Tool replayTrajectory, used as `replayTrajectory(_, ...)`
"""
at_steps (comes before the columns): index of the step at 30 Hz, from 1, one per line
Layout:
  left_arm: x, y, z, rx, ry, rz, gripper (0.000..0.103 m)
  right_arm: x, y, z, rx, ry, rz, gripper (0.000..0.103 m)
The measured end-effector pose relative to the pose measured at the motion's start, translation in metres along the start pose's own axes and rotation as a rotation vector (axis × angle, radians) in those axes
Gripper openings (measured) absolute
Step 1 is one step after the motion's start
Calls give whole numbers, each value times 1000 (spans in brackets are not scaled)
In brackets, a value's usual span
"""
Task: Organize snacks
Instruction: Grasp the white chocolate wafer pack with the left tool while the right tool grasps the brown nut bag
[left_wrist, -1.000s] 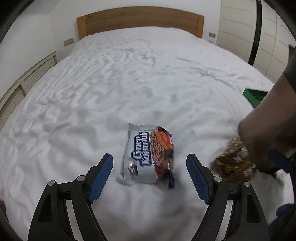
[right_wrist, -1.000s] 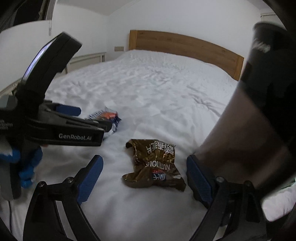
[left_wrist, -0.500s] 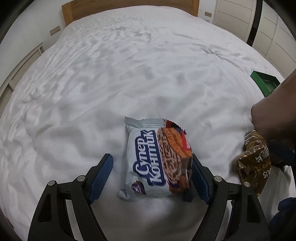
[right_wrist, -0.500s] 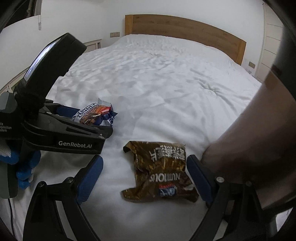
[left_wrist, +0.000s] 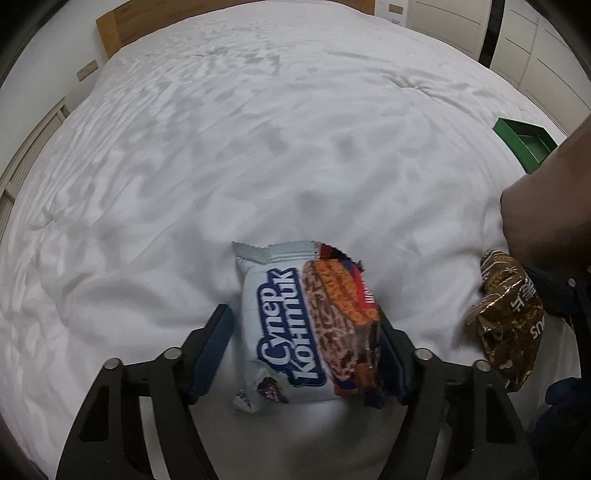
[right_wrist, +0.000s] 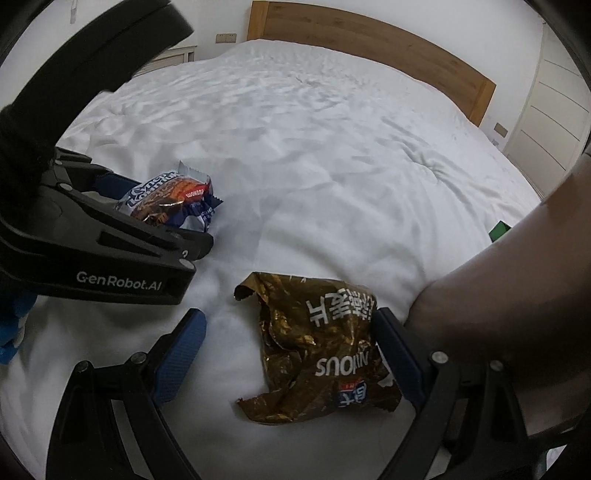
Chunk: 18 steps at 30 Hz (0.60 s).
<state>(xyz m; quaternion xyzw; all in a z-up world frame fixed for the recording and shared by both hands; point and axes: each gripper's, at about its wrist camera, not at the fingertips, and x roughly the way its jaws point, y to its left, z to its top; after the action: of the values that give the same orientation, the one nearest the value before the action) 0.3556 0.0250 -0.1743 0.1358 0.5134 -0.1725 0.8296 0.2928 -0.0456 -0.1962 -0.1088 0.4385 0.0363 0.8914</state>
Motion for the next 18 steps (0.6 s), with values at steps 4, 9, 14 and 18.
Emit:
replayTrajectory(4,-1,-1,1,5,4,-12,55,-1,-4,0,8,13,-14,103)
replayTrajectory(9,-5,-2,-1,-9,0,-12,54,-5,-6,0,-19,14,-18,103)
replayTrajectory(14,-12,-1,-6,-26,0,-8,52,-13,-7,2,-45,5,-10,103)
replayTrajectory(18,-22,3,-8,-43,-5,11,51,-24,-4,3,-80,0,-2,103)
